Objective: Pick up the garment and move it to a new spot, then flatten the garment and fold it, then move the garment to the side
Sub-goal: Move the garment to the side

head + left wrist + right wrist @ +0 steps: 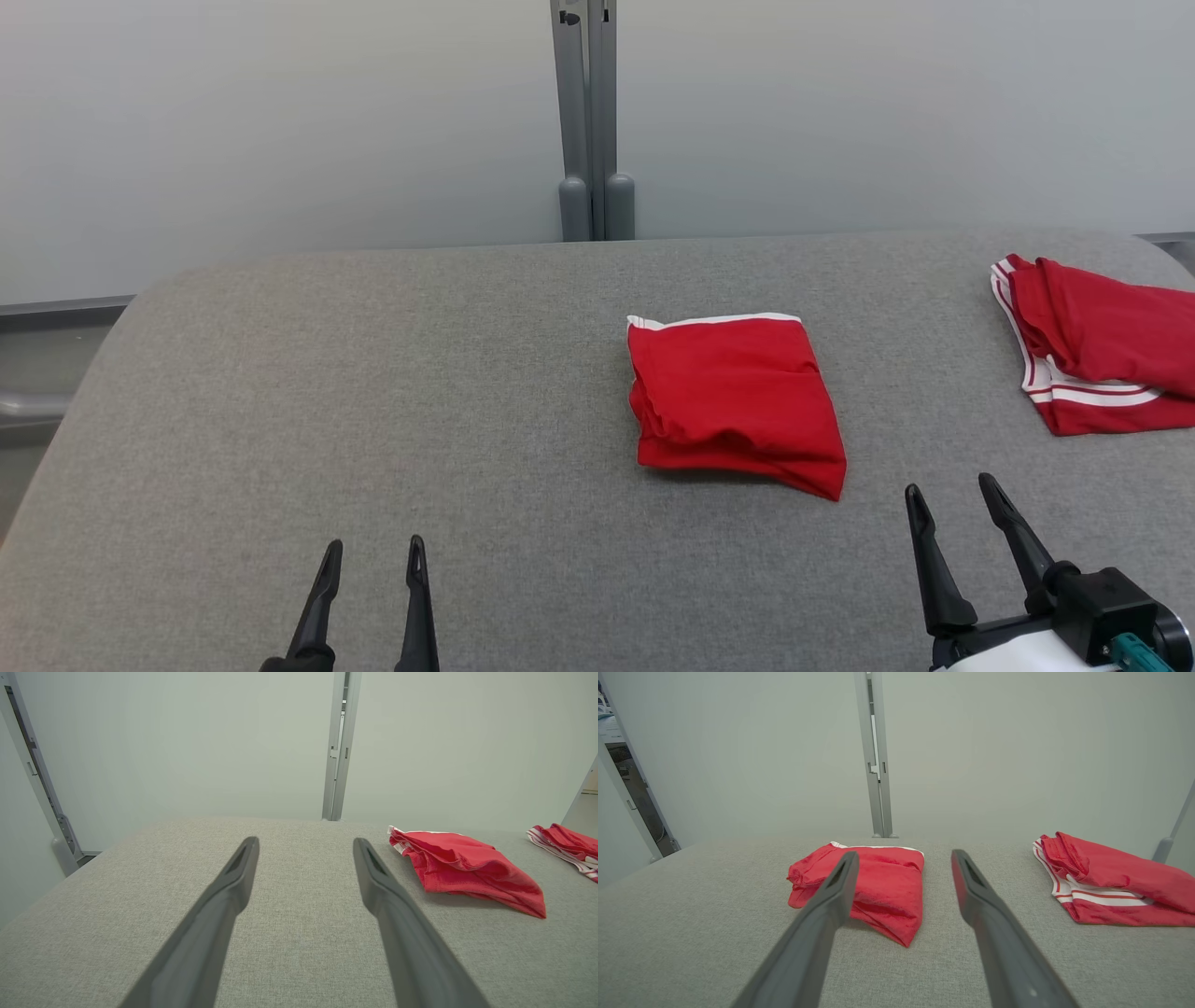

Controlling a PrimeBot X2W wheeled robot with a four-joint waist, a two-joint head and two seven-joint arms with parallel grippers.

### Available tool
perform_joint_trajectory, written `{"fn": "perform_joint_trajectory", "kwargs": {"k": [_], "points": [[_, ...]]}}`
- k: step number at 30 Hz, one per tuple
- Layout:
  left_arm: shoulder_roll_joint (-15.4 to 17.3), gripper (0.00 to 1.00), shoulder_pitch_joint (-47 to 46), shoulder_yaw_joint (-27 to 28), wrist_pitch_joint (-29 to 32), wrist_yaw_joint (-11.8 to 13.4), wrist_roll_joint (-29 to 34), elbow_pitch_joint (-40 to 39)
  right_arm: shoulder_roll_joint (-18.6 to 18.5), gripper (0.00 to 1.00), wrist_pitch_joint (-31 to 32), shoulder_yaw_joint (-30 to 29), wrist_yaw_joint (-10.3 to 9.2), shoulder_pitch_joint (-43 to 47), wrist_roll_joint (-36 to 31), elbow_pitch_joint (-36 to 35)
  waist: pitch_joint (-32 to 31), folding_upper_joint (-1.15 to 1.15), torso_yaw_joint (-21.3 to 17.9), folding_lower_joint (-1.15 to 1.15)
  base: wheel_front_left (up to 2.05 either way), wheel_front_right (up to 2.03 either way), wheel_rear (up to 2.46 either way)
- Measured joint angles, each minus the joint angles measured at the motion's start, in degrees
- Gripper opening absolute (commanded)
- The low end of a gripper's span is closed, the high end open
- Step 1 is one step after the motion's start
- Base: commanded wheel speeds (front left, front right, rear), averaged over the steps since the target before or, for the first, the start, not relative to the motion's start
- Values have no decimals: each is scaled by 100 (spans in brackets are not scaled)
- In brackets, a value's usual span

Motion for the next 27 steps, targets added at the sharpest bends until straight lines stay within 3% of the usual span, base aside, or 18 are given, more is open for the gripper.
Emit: {"fn": "perform_joint_trajectory", "kwargs": {"k": [13, 20, 24, 27], "points": [[-1, 100, -3, -3, 0, -5, 32, -2, 16, 100, 0, 76, 0, 24, 31, 46, 37, 0, -14, 0, 0, 0, 0], [0, 100, -75, -44, 0, -53, 57, -47, -47, 100, 0, 305, 0, -165, 486, 301, 148, 0, 44, 0, 0, 0, 0], [-1, 100, -180, -86, 0, -98, 53, -114, -179, 100, 0, 449, 0, -684, 1296, 588, 293, 0, 84, 0, 0, 0, 0], [0, 100, -302, -141, 0, -151, 54, -162, -357, 100, 0, 814, -1, -1133, 2593, 1098, 437, 0, 117, 0, 0, 0, 0]]}}
